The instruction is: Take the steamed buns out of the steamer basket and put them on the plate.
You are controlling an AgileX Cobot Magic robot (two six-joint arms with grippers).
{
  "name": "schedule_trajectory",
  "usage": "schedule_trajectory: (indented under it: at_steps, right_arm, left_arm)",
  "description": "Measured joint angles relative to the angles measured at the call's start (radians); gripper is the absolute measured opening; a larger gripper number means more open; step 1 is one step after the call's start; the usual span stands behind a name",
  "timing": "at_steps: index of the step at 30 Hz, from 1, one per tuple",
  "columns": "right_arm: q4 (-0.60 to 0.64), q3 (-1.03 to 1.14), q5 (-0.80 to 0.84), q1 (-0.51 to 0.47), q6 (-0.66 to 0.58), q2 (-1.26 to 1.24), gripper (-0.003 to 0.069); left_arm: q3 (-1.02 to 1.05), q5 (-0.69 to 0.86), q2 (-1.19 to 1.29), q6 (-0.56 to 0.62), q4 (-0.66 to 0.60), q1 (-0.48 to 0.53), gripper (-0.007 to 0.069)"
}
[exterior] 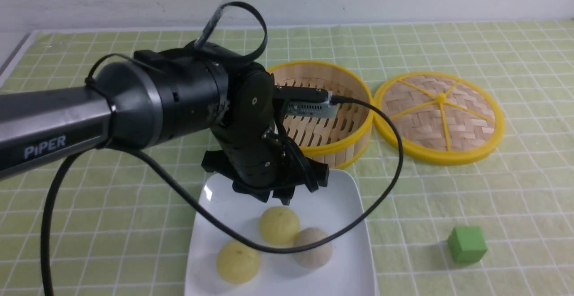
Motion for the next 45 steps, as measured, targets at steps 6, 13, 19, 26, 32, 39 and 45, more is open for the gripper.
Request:
schedule_trajectory:
  at_steps: [6, 13, 19, 26, 32, 39, 45]
  right_arm:
    - [0.000, 0.001, -0.001, 0.000, 0.000, 0.000, -0.0014]
    - [0.000, 0.001, -0.001, 0.000, 0.000, 0.000, -0.0010]
    - [0.000, 0.022, -0.021, -0.005, -0.003, -0.006, -0.0007]
    - [0.000, 0.198, -0.109, -0.140, -0.003, -0.060, -0.0001]
    - [0.002, 0.350, -0.121, -0.293, -0.003, -0.072, 0.0001]
    - [0.025, 0.362, -0.174, -0.405, -0.003, -0.073, 0.0005]
    - [0.031, 0.362, -0.176, -0.451, -0.003, -0.073, 0.0009]
  left_arm:
    - [0.000, -0.010, 0.000, 0.000, 0.047, 0.000, 0.0003]
    - [0.000, -0.011, 0.000, -0.001, 0.075, 0.000, 0.0002]
    - [0.000, -0.011, 0.000, -0.003, 0.082, 0.000, 0.0002]
    - [0.000, -0.007, -0.039, -0.003, 0.105, 0.000, 0.0002]
    - [0.000, 0.052, -0.127, -0.003, 0.107, 0.000, 0.0004]
    - [0.000, 0.160, -0.304, -0.002, 0.109, 0.000, 0.0016]
    - [0.000, 0.270, -0.503, -0.002, 0.153, 0.000, 0.0019]
